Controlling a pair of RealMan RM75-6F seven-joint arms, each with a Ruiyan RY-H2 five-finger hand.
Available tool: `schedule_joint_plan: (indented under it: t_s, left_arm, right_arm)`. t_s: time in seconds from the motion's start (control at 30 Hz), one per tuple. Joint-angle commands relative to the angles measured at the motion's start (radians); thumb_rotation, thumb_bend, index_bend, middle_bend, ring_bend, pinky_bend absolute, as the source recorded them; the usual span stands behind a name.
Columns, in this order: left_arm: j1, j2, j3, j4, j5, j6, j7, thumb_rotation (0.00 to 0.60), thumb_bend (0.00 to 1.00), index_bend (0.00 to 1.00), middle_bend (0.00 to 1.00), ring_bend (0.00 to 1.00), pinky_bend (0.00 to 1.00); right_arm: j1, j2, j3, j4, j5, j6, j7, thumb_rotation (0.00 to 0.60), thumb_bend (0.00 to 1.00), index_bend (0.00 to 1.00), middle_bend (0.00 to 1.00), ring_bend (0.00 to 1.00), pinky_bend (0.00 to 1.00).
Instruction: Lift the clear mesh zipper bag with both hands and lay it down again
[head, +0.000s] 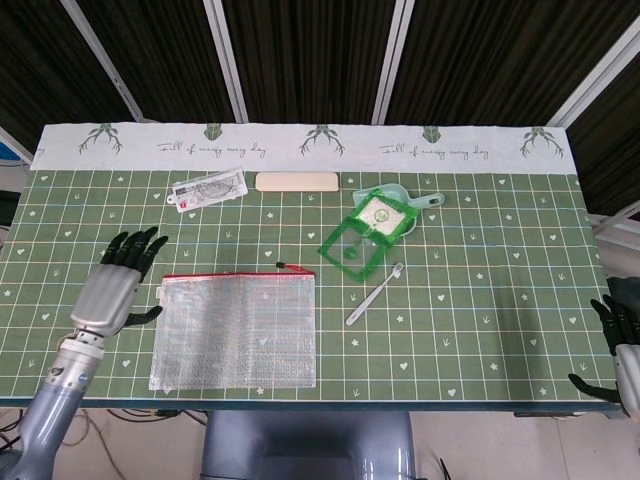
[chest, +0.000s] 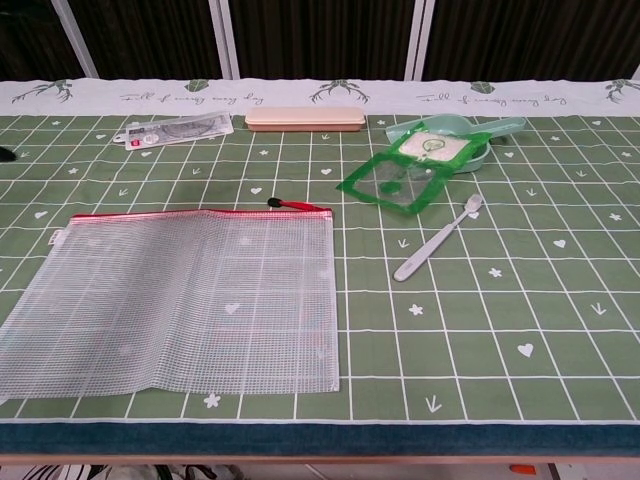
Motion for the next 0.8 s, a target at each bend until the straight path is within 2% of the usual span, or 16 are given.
schedule_joint_plan:
  t_s: [0.03, 0.2, 0.4, 0.53, 0.8]
  left_arm:
    - [-0.127, -0.099, -0.073, -0.013, -0.148, -0.057, 0.151, 0.6, 0.16, 0.06, 0.0, 0.0, 0.0]
    - [-0.276, -0.235, -0.115, 0.066, -0.35, -0.071, 0.32, 0.6, 0.2, 0.13, 0.0, 0.0, 0.0]
    - [-0.42, -0.379, -0.141, 0.196, -0.531, -0.054, 0.443, 0.6, 0.22, 0.21, 0.01, 0.0, 0.0]
    - [-0.493, -0.453, -0.152, 0.282, -0.6, -0.049, 0.487, 0.6, 0.24, 0.3, 0.03, 0.0, 0.0]
    - [-0.616, -0.594, -0.167, 0.487, -0.696, -0.051, 0.538, 0.6, 0.26, 0.36, 0.04, 0.0, 0.0]
  right_arm:
    - [0.001, 0.002, -0.001, -0.004, -0.001, -0.002, 0.003, 0.6, 0.12, 0.0, 0.0, 0.0, 0.2]
    - [0.003, 0.004, -0.001, -0.005, 0.006, -0.011, 0.009, 0.6, 0.12, 0.0, 0.0, 0.0, 0.2]
    - [0.004, 0.008, 0.001, -0.01, 0.019, -0.024, 0.02, 0.6, 0.12, 0.0, 0.0, 0.0, 0.2]
    - [0.006, 0.009, 0.0, -0.012, 0.023, -0.03, 0.023, 0.6, 0.12, 0.0, 0.0, 0.0, 0.2]
    - [0.007, 0.013, 0.003, -0.015, 0.038, -0.042, 0.033, 0.6, 0.12, 0.0, 0.0, 0.0, 0.2]
